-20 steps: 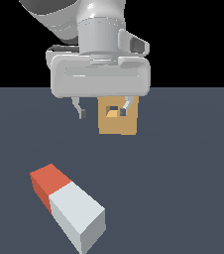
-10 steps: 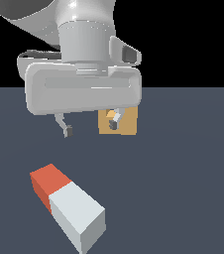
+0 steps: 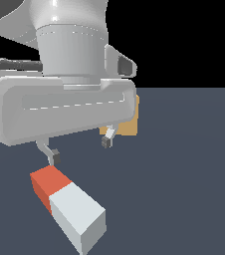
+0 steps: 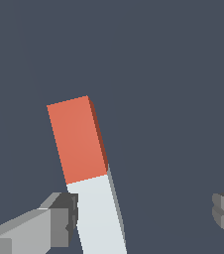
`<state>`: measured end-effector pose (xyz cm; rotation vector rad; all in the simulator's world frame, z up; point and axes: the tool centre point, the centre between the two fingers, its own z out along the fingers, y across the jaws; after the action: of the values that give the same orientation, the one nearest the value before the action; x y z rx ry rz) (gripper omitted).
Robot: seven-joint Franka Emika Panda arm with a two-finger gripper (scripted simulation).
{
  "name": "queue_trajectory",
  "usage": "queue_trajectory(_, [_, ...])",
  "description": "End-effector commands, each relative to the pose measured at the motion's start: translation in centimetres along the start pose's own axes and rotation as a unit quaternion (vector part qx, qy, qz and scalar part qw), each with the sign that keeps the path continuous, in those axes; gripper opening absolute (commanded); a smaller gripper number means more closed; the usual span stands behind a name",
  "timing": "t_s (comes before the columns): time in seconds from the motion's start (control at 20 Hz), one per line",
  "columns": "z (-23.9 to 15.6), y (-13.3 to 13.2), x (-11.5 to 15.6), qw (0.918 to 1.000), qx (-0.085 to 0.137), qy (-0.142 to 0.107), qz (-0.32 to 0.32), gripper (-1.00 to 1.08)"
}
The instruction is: Insert the peg into the horizontal hole in a box.
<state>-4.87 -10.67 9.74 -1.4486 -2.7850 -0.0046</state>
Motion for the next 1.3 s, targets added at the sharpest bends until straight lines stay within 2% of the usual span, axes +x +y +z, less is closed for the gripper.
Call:
queue_trajectory(0.0, [0.5, -0.8, -0.9, 0.9997, 0.000, 0.000, -0.024, 1.00])
queue_trajectory(0.6, [2.3, -3.0, -4.5, 0.9943, 0.001, -0.001, -0.107, 1.00])
queue_trajectory(1.25, [2.7, -3.3, -5.3, 0.9925, 0.001, -0.002, -0.122, 1.00])
